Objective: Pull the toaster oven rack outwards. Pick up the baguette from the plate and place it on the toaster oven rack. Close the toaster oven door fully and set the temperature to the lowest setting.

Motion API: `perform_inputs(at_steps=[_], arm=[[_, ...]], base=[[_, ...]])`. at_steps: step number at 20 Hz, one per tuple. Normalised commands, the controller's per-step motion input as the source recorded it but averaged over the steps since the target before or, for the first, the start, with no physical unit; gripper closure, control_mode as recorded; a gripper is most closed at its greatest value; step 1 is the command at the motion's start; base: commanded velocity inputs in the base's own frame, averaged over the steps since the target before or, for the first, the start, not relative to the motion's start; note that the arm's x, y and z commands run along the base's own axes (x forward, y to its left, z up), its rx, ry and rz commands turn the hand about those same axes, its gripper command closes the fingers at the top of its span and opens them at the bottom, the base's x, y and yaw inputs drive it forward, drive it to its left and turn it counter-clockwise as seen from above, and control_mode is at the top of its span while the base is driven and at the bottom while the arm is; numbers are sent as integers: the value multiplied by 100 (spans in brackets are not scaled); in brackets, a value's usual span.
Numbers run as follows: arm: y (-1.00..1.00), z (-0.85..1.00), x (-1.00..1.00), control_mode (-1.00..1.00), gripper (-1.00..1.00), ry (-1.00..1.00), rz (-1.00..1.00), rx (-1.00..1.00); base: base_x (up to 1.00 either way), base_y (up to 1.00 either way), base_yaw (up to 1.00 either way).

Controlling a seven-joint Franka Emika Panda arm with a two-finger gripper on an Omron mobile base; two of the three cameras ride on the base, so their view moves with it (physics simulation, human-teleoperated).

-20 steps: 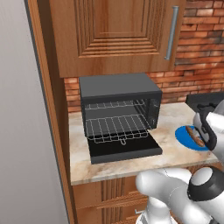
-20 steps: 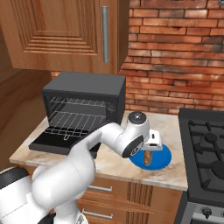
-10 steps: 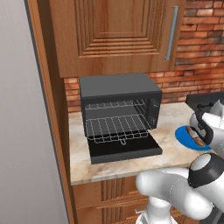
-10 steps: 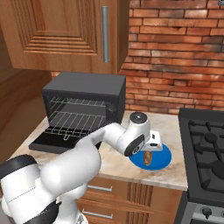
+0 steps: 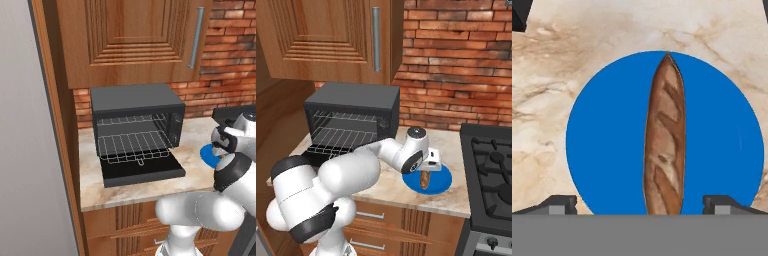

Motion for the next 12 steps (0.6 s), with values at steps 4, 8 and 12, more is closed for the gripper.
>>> perform_inputs(at_steps=[4,8,12], arm=[[-18,-11,36,-100,-100,4,0,7],[-19,-12,35,-100,-100,4,0,7],[-19,-17,30,-100,-100,5,0,6]], base=[[0,0,0],[0,0,0],[0,0,0]])
